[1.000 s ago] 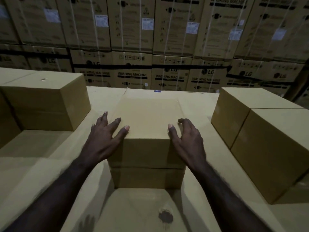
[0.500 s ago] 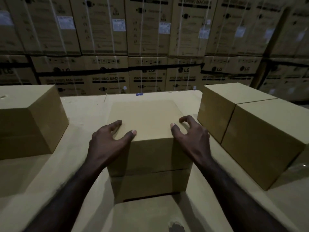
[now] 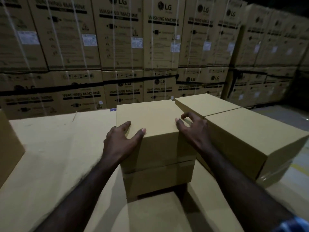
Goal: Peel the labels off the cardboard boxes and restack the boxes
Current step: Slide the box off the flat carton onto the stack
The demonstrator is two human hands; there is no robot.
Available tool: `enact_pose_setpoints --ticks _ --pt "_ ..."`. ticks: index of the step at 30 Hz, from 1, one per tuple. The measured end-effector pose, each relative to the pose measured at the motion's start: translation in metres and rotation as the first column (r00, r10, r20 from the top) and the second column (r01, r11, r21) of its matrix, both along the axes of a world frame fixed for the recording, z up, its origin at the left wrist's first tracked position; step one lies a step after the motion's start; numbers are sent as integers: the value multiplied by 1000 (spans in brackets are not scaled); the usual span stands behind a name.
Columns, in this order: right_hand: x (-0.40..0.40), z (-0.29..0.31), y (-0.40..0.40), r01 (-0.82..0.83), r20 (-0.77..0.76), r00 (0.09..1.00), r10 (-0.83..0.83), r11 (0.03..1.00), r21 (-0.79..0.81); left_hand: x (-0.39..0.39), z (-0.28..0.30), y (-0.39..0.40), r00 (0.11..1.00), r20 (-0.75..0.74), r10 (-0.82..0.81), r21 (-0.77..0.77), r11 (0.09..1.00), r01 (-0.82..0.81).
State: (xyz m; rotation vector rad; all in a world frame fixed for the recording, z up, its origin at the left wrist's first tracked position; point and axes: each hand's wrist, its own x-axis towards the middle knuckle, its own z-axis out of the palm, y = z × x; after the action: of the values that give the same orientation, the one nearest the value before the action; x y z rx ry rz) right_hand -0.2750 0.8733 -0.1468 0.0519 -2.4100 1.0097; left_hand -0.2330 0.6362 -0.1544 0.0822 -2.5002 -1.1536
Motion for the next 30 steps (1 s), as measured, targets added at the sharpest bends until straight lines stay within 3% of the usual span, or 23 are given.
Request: enact_pose_setpoints --ticks 11,15,21,30 --pt "-99 -24 58 -63 14 998 63 997 37 -77 -8 66 995 70 71 8 997 -72" --pt "-120 -35 64 -50 -14 999 52 988 143 -95 -14 74 993 87 82 0 997 -82" --pt "-138 -48 61 64 -145 989 -10 928 368 -119 -24 85 991 105 80 -47 996 -76" --pt "-151 -50 59 145 -148 985 -90 897 417 -137 -31 98 985 85 148 -150 980 -134"
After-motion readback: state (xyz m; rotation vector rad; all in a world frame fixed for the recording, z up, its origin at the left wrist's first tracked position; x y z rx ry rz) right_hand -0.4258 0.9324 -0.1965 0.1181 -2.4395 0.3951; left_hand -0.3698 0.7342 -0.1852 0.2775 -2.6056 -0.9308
